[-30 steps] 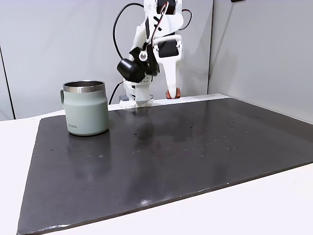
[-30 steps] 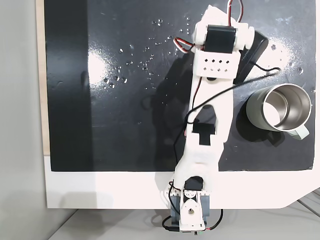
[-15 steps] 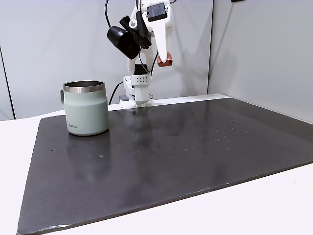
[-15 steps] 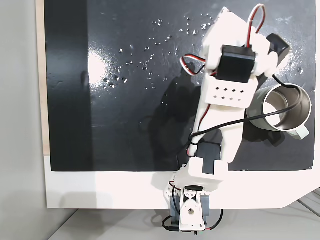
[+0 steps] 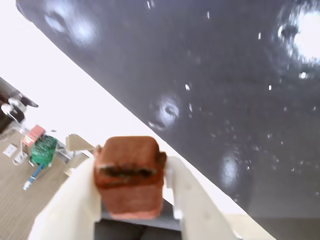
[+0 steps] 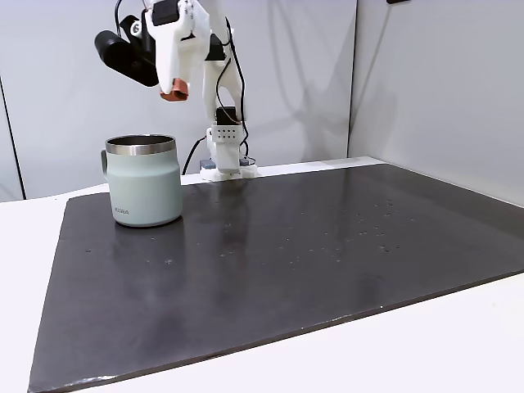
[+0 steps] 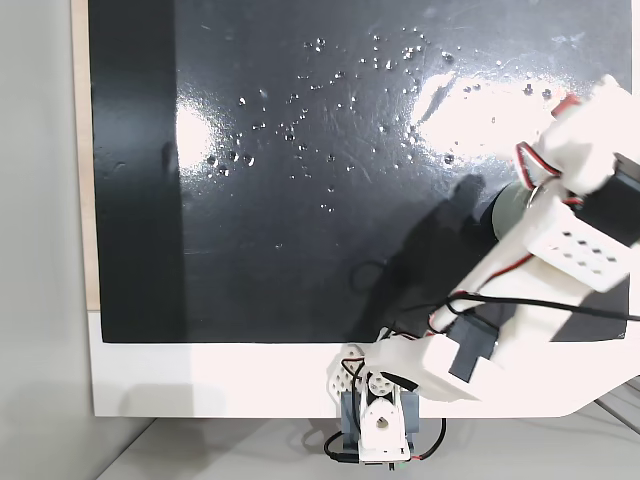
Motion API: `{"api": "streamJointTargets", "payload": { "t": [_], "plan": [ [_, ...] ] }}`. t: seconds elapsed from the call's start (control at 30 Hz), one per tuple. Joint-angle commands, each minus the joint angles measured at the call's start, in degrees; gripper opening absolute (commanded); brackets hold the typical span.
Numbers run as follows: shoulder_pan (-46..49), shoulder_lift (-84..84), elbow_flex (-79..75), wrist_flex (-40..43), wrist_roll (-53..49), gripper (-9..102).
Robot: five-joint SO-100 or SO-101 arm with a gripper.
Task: Grasp a cube and put it in the cup.
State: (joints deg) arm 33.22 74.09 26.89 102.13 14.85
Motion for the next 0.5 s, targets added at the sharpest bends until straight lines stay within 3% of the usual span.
{"api": "streamJointTargets", "payload": {
  "t": [0.0, 0.47],
  "plan": [
    [3.3, 5.4, 1.2, 0.7, -4.1, 3],
    [16.8, 14.6, 20.0, 0.8, -20.0, 2]
  ]
}}
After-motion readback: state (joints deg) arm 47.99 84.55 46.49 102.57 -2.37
